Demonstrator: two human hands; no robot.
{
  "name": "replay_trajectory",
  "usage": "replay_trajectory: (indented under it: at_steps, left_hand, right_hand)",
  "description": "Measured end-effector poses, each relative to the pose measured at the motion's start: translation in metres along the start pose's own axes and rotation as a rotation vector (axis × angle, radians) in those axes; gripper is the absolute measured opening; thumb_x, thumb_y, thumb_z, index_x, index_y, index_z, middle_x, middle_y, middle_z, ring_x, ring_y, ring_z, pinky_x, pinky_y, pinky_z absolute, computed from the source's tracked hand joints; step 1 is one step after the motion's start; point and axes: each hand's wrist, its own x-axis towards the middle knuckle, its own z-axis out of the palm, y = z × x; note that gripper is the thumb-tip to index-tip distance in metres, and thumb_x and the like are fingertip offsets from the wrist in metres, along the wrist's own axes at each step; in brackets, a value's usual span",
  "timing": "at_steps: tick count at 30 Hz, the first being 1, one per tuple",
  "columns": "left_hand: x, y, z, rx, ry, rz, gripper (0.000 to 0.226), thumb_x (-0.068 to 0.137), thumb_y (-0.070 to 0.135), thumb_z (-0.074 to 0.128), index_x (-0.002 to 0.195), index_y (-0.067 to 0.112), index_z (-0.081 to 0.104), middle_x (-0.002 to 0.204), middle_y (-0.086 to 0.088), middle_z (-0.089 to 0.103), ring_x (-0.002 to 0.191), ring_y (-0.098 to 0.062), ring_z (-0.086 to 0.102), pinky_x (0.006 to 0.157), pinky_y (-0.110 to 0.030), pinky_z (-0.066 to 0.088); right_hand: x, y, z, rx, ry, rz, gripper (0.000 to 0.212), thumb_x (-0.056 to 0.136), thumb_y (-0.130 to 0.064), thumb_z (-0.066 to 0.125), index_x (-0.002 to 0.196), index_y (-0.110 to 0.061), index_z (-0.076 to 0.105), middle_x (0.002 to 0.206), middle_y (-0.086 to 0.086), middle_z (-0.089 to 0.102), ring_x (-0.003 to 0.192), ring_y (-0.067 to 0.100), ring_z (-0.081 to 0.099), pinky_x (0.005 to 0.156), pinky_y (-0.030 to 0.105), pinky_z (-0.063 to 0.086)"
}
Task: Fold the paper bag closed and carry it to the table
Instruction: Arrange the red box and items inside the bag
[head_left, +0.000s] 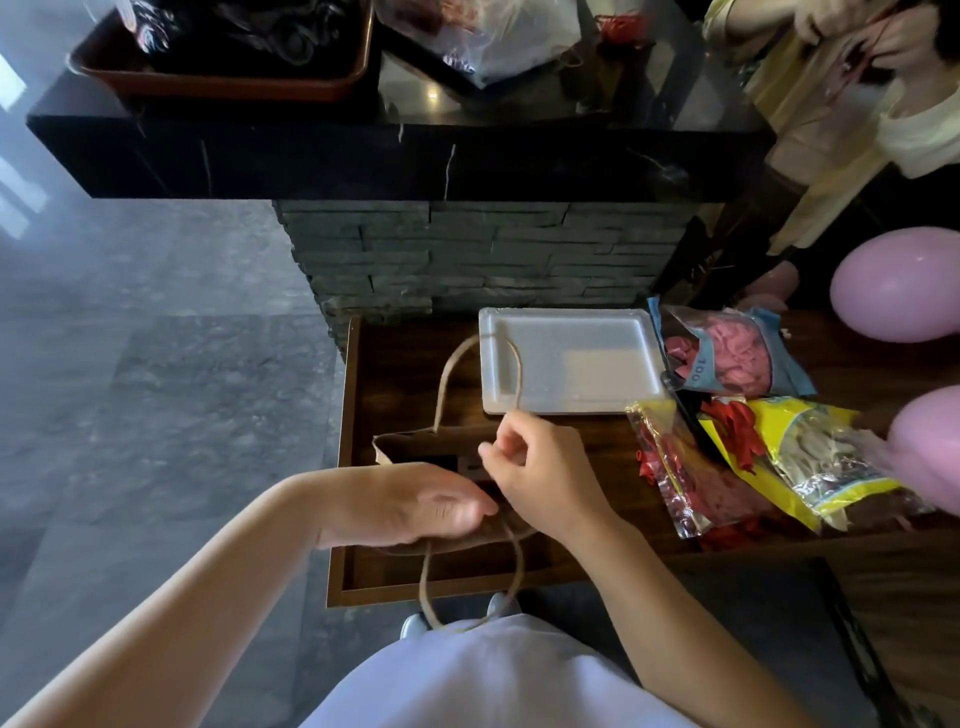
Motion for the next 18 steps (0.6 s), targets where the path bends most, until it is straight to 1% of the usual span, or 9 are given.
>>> replay_trajectory:
  at_steps: [2, 3, 5, 8, 9, 11, 14, 16, 18]
  left_hand:
    - [0.015, 0.000, 0.006, 0.176, 0.165, -0.034, 0.041, 0.096, 0.049, 0.046, 0.125, 0.025, 0.061, 0.124, 0.010, 0.063, 0.116, -0.006, 0.056, 0.096, -0.015, 0.039]
    - [0.025, -0.001, 0.011, 0.296, 0.204, -0.113, 0.036, 0.101, 0.038, 0.040, 0.124, 0.018, 0.059, 0.122, 0.003, 0.062, 0.113, -0.012, 0.057, 0.093, -0.015, 0.041]
    - [0.044, -0.002, 0.021, 0.615, 0.283, -0.191, 0.036, 0.103, 0.029, 0.031, 0.123, 0.011, 0.055, 0.118, -0.008, 0.062, 0.104, -0.022, 0.059, 0.091, -0.028, 0.045]
    - [0.068, 0.000, 0.033, 0.740, 0.239, -0.297, 0.036, 0.104, 0.019, 0.031, 0.134, 0.008, 0.049, 0.118, -0.012, 0.064, 0.101, -0.027, 0.062, 0.082, -0.031, 0.045]
    - [0.074, 0.002, 0.035, 0.699, 0.236, -0.311, 0.039, 0.104, 0.018, 0.029, 0.139, 0.008, 0.044, 0.121, -0.013, 0.063, 0.101, -0.029, 0.060, 0.080, -0.031, 0.042]
    - [0.086, 0.002, 0.035, 0.603, 0.193, -0.316, 0.042, 0.104, 0.019, 0.026, 0.143, 0.006, 0.036, 0.123, -0.017, 0.061, 0.088, -0.026, 0.053, 0.074, -0.030, 0.036]
    - [0.087, 0.001, 0.031, 0.408, 0.230, -0.345, 0.042, 0.104, 0.016, 0.029, 0.142, 0.001, 0.037, 0.116, -0.020, 0.062, 0.080, -0.021, 0.046, 0.064, -0.022, 0.034]
    - [0.083, -0.004, 0.030, 0.369, 0.219, -0.363, 0.040, 0.105, 0.023, 0.031, 0.133, 0.004, 0.051, 0.103, -0.015, 0.064, 0.078, -0.021, 0.048, 0.062, -0.022, 0.034]
    - [0.076, -0.005, 0.031, 0.385, 0.135, -0.406, 0.049, 0.103, 0.038, 0.029, 0.118, 0.008, 0.064, 0.091, -0.008, 0.062, 0.079, -0.018, 0.051, 0.067, -0.021, 0.036]
  right_hand:
    - [0.007, 0.000, -0.001, -0.147, -0.243, 0.064, 0.005, 0.092, -0.027, 0.061, 0.094, -0.022, 0.060, 0.090, -0.001, 0.069, 0.074, 0.010, 0.064, 0.064, 0.026, 0.055]
    - [0.013, -0.001, -0.001, -0.221, -0.330, 0.082, 0.018, 0.092, -0.022, 0.060, 0.110, -0.023, 0.060, 0.106, 0.002, 0.068, 0.086, 0.016, 0.065, 0.069, 0.029, 0.055]
    - [0.029, -0.006, 0.003, -0.301, -0.490, 0.085, 0.042, 0.092, -0.011, 0.056, 0.133, -0.020, 0.052, 0.125, 0.009, 0.061, 0.101, 0.026, 0.063, 0.072, 0.031, 0.051]
    - [0.054, -0.017, 0.013, -0.373, -0.739, 0.106, 0.053, 0.091, -0.005, 0.049, 0.143, -0.014, 0.047, 0.140, 0.014, 0.053, 0.118, 0.033, 0.057, 0.089, 0.036, 0.052]
    - [0.060, -0.019, 0.016, -0.402, -0.811, 0.128, 0.052, 0.091, -0.004, 0.046, 0.142, -0.011, 0.048, 0.142, 0.015, 0.053, 0.121, 0.034, 0.056, 0.094, 0.039, 0.052]
    - [0.069, -0.020, 0.020, -0.452, -0.886, 0.141, 0.046, 0.092, -0.004, 0.044, 0.137, -0.004, 0.052, 0.138, 0.018, 0.056, 0.120, 0.035, 0.057, 0.098, 0.042, 0.051]
    - [0.074, -0.017, 0.021, -0.445, -0.903, 0.145, 0.038, 0.092, -0.005, 0.045, 0.125, -0.003, 0.062, 0.122, 0.018, 0.065, 0.106, 0.033, 0.065, 0.083, 0.038, 0.054]
    - [0.077, -0.016, 0.020, -0.446, -0.987, 0.154, 0.038, 0.090, -0.004, 0.042, 0.117, -0.004, 0.068, 0.110, 0.016, 0.071, 0.091, 0.029, 0.071, 0.072, 0.033, 0.057]
    - [0.076, -0.016, 0.021, -0.457, -1.105, 0.160, 0.041, 0.089, -0.002, 0.040, 0.116, -0.005, 0.070, 0.104, 0.014, 0.074, 0.085, 0.026, 0.074, 0.070, 0.032, 0.059]
